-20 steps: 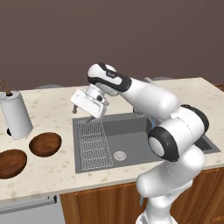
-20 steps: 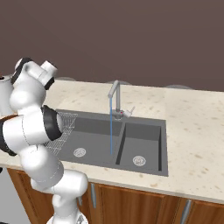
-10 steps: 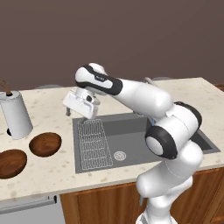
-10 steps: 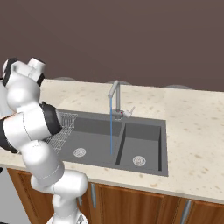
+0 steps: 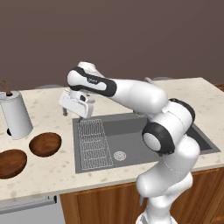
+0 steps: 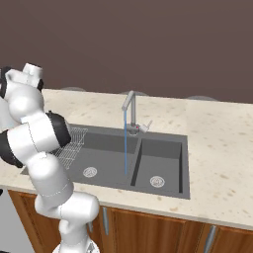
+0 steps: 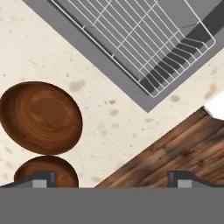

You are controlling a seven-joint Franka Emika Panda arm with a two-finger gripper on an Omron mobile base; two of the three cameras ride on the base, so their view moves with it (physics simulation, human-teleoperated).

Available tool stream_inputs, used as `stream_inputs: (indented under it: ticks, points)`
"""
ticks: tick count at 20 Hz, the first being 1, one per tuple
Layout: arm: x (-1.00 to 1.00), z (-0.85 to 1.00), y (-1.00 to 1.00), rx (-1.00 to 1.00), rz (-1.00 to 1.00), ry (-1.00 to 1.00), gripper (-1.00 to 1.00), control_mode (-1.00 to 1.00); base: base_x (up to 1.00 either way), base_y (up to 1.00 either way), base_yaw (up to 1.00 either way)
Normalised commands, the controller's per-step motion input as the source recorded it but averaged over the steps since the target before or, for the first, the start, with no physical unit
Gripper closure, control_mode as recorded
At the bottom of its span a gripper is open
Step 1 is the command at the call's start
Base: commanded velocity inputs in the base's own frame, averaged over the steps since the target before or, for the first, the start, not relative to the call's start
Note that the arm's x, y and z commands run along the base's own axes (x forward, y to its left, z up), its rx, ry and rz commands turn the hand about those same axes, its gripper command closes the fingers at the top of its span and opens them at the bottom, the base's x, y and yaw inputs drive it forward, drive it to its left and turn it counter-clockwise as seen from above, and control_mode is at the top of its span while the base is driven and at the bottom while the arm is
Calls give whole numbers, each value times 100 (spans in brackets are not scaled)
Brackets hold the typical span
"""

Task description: Rinse each bowl for a few seconds and place them down in the sink or on the counter.

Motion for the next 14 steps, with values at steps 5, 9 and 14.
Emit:
stream_inputs:
  ticks: [5,9,14]
  points:
    - [12,-11,2,0,5,-5,-100,-100,0,0,0]
    - [8,-14,0,0,9,-5,-100,-100,0,0,0]
    - [6,-19,3,0,9,-5,-100,-100,0,0,0]
